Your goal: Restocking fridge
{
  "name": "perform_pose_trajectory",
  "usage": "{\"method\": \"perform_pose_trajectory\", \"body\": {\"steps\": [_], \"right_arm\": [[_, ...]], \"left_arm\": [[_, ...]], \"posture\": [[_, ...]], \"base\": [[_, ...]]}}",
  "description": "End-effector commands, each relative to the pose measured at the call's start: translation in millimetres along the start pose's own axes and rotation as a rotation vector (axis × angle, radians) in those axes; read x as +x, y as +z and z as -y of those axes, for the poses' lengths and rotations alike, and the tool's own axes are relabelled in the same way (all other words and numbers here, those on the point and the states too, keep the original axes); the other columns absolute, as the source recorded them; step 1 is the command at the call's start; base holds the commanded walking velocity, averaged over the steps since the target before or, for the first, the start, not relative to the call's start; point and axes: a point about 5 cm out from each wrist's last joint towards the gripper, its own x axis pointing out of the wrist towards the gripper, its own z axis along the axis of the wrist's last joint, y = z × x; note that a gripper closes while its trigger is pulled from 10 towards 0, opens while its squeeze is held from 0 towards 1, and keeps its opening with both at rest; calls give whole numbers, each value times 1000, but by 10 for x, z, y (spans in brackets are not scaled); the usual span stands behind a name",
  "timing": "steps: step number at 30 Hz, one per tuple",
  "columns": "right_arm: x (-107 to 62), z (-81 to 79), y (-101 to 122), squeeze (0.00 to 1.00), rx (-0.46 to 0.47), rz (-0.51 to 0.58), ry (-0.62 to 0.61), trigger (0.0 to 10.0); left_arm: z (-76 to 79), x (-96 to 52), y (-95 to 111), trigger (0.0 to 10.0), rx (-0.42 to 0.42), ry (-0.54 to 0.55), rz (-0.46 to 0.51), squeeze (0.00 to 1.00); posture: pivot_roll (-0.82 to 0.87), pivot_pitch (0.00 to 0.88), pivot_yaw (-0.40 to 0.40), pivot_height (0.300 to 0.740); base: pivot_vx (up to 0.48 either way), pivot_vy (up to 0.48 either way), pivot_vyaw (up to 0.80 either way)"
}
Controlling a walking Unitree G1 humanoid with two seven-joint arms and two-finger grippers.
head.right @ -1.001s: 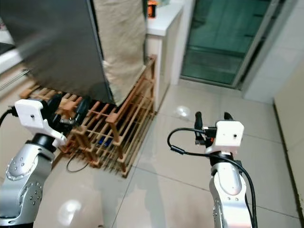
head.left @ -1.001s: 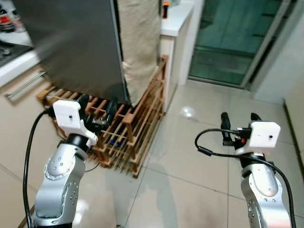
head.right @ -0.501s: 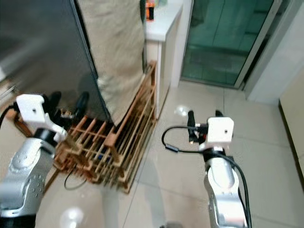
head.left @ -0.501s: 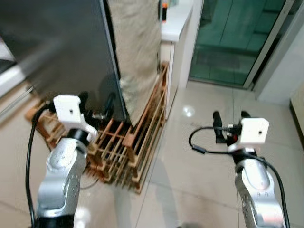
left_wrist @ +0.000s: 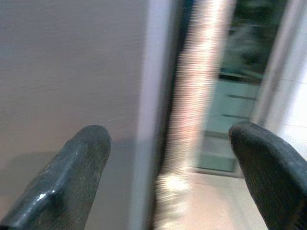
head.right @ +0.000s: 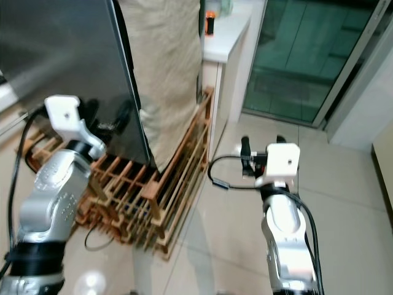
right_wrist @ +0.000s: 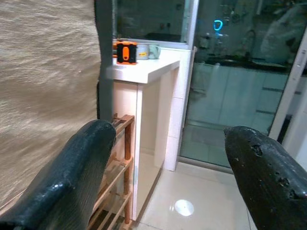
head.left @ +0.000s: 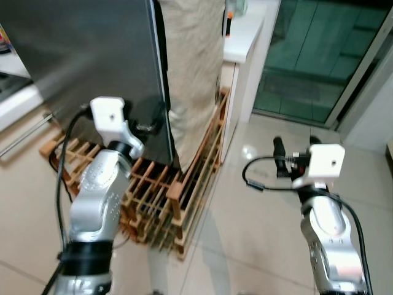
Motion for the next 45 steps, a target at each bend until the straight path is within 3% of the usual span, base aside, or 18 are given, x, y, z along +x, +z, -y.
{"method": "perform_pose_trajectory", "body": {"steps": [1,6,16,25,30,33,42,45], "right_arm": [[23,69,-22,0,13,-20,-38,10000],[-2,66,-43,0,15,-32,-39,10000],[-46,84,-73,0,6,-57,-35,10000],[-55,82,-81,0,2,-66,-30,10000],[-77,91,-97,0,1,-76,-39,10000],[-86,88,-102,0,1,-79,-38,10000],[-80,84,-112,0,-3,-84,-33,10000],[-82,81,-118,0,-5,-86,-31,10000]], "left_arm": [[37,60,-28,10000,-10,-19,-32,0],[74,212,-51,10000,-14,-1,-44,0],[19,313,-95,10000,-20,55,-61,0],[99,379,-123,10000,-42,46,-69,0],[30,380,-122,10000,-124,101,-61,0],[-2,372,-124,10000,-128,122,-53,0],[-32,345,-98,10000,-86,144,-30,0],[-7,301,-54,10000,-12,140,12,0]], "posture": [[-115,0,48,740],[-139,0,55,740],[-163,0,51,740],[-172,0,54,740],[-179,1,59,740],[-180,1,59,740],[-175,0,54,740],[-173,0,54,740]], "base": [[0,0,0],[0,0,0],[0,0,0],[0,0,0],[0,0,0],[0,0,0],[0,0,0],[0,0,0]]}}
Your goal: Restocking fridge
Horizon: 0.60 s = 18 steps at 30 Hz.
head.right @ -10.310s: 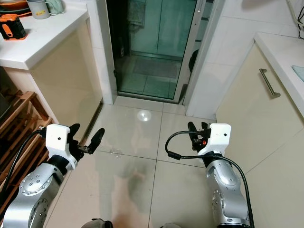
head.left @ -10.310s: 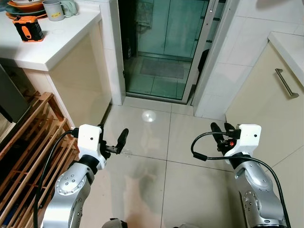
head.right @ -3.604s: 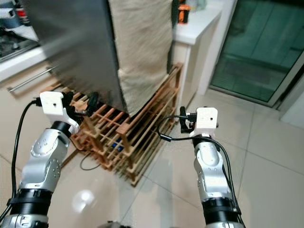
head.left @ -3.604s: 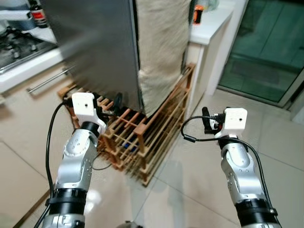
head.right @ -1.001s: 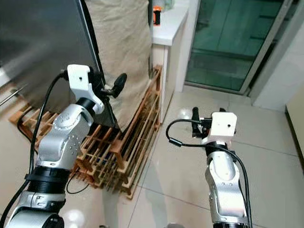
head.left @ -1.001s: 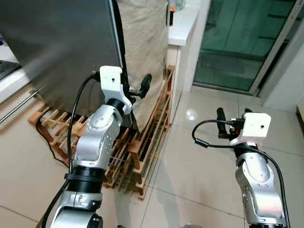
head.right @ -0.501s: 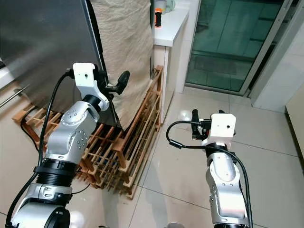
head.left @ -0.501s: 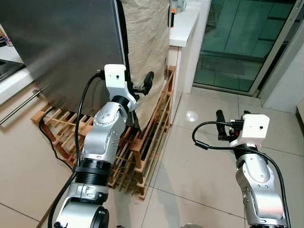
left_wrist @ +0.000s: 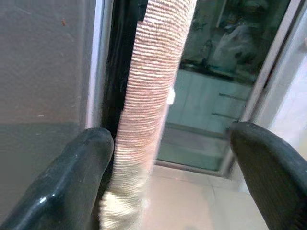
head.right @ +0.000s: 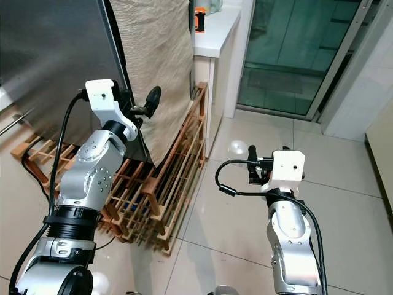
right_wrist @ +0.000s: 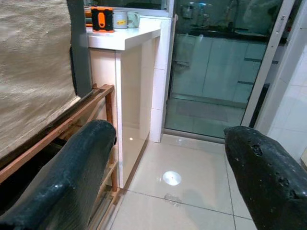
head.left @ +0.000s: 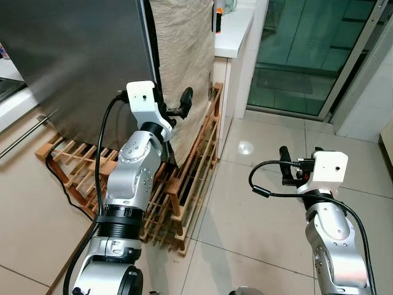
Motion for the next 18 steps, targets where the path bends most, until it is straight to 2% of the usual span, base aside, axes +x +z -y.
{"method": "perform_pose_trajectory", "body": {"steps": [1,4,11,18], "right_arm": [[10,-7,39,0,1,12,2,10000],[11,-5,36,0,-3,12,2,10000],[15,33,51,0,-19,30,-19,10000],[47,-13,42,0,-16,28,2,10000]], "left_arm": [[-28,-42,41,10000,49,19,29,0],[11,-104,23,10000,60,-8,21,0],[-50,-322,-129,10000,55,-42,-66,0],[-7,-259,-100,10000,27,-33,-58,0]], "posture": [[-173,0,54,740],[-171,0,57,740],[-156,6,51,740],[-149,4,45,740]], "base": [[0,0,0],[0,0,0],[0,0,0],[0,0,0]]}}
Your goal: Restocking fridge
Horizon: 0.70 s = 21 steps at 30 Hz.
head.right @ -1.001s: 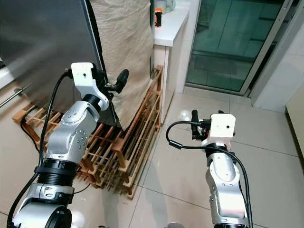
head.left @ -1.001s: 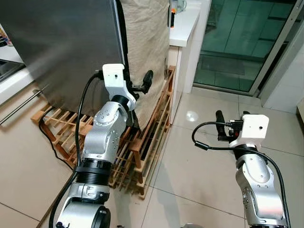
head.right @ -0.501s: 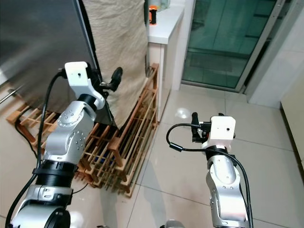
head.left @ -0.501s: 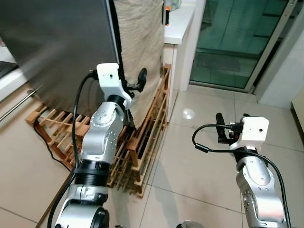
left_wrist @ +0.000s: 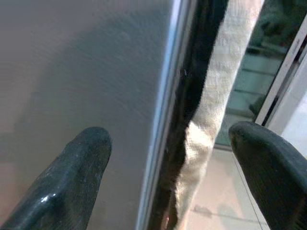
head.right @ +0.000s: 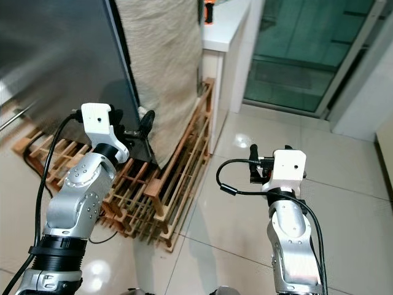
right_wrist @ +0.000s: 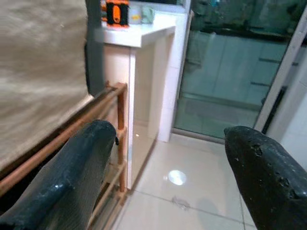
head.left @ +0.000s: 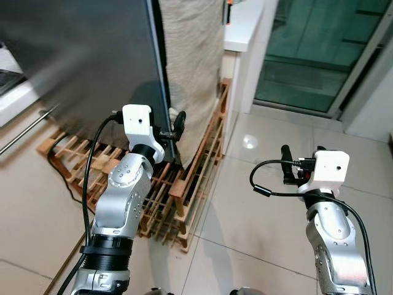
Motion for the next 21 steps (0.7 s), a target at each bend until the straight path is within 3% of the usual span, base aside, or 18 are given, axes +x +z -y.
{"method": "perform_pose_trajectory", "body": {"steps": [1,12,21], "right_arm": [[-1,-4,-4,0,-6,3,7,10000],[-1,11,-13,0,-10,4,0,10000],[-18,11,-16,0,-8,4,-6,10000]], "left_arm": [[29,41,59,10000,-15,-8,12,0],[172,157,134,10000,-49,-67,19,0],[162,275,174,10000,-52,-43,21,0]], "posture": [[-149,4,45,740],[-171,0,51,740],[-184,0,60,740]], "base": [[0,0,0],[0,0,0],[0,0,0]]}}
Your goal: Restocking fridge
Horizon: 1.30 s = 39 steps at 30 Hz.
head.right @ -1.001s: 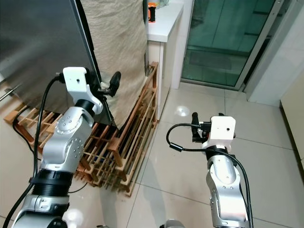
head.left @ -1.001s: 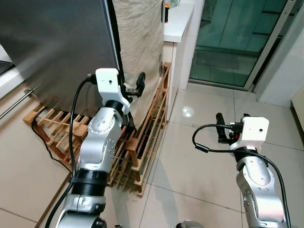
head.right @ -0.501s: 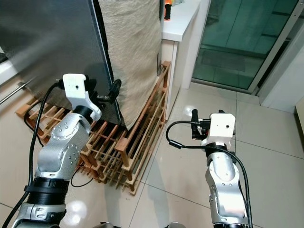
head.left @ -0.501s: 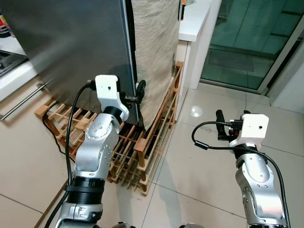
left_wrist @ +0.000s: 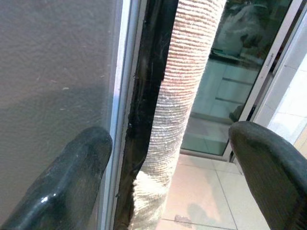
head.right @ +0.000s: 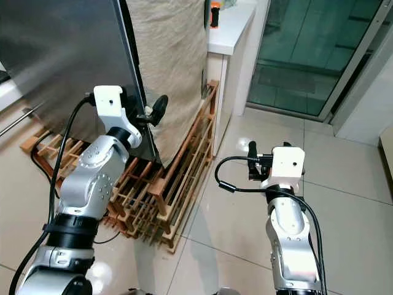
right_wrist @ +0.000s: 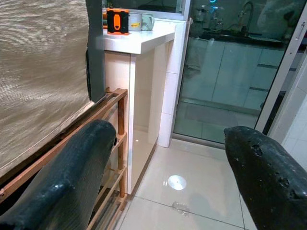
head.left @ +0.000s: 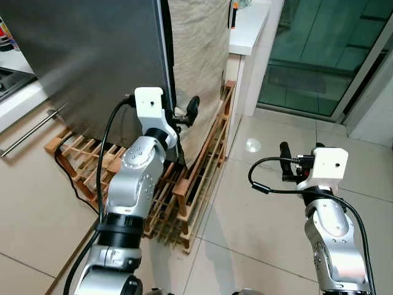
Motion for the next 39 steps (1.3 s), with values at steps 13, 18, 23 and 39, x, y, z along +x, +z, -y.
{"method": "perform_pose_trajectory", "body": {"steps": [13,18,23,39], "right_arm": [[-27,2,-22,0,-11,-2,-4,10000],[-39,5,-26,0,-10,-1,-13,10000],[-53,-1,-35,0,-8,-2,-18,10000],[-19,-72,-65,0,-13,-17,26,10000]], "left_arm": [[147,171,98,10000,-102,-65,4,0],[193,134,109,10000,-98,-99,0,0],[243,156,83,10000,-116,-113,-11,0],[1064,526,-216,10000,-116,-395,-139,0]], "posture": [[-195,0,70,740],[-203,0,86,740],[-207,0,89,740],[-234,0,86,740]], "base": [[0,0,0],[0,0,0],[0,0,0],[0,0,0]]}}
